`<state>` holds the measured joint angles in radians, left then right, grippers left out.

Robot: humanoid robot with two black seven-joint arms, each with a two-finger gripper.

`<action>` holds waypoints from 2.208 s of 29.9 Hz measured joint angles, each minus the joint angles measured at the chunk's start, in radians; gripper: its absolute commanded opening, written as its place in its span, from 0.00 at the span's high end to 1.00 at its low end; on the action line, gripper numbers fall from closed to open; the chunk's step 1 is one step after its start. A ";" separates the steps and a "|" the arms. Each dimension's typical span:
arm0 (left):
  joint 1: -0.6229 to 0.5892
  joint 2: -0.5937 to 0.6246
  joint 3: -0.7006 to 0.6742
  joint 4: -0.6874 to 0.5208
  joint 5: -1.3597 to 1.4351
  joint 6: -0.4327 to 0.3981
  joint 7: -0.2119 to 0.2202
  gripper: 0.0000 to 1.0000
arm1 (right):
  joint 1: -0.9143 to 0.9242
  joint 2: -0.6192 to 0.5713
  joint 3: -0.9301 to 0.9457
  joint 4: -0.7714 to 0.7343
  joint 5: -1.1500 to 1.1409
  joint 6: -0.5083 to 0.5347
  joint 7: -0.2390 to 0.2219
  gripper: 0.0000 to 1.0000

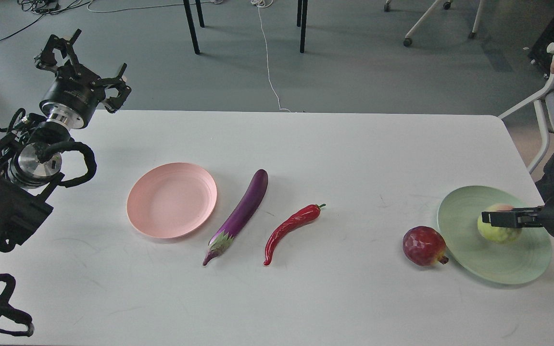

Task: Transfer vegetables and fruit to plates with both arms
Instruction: 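Move the right gripper back and down onto the red pomegranate, then grasp the pomegranate with the right gripper and lift it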

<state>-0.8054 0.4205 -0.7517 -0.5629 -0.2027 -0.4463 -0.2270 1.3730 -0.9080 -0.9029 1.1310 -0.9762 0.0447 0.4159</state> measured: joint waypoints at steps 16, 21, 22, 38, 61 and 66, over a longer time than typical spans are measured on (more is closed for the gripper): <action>0.000 0.001 0.000 0.000 0.000 0.000 0.000 0.02 | 0.154 0.018 0.078 0.173 0.012 0.013 -0.008 0.04; 0.000 0.001 0.000 0.000 0.000 0.003 0.000 0.02 | 0.207 0.073 0.068 0.233 -0.010 0.042 -0.018 0.03; 0.000 0.000 0.000 0.000 0.000 0.003 0.000 0.02 | 0.217 0.089 0.064 0.239 -0.029 0.054 -0.019 0.03; -0.003 0.000 0.002 0.000 0.010 0.003 0.000 0.02 | 0.440 0.417 -0.201 0.275 -0.132 0.112 -0.056 0.03; -0.006 0.006 0.002 -0.005 0.013 -0.003 0.000 0.02 | 0.328 0.454 -0.285 0.268 -0.119 0.093 -0.054 0.07; -0.005 0.006 0.002 -0.005 0.012 -0.003 -0.002 0.02 | 0.298 0.465 -0.283 0.243 -0.118 0.086 -0.052 0.11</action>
<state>-0.8102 0.4265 -0.7501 -0.5675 -0.1902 -0.4495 -0.2285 1.6709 -0.4428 -1.1863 1.3744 -1.0942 0.1304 0.3635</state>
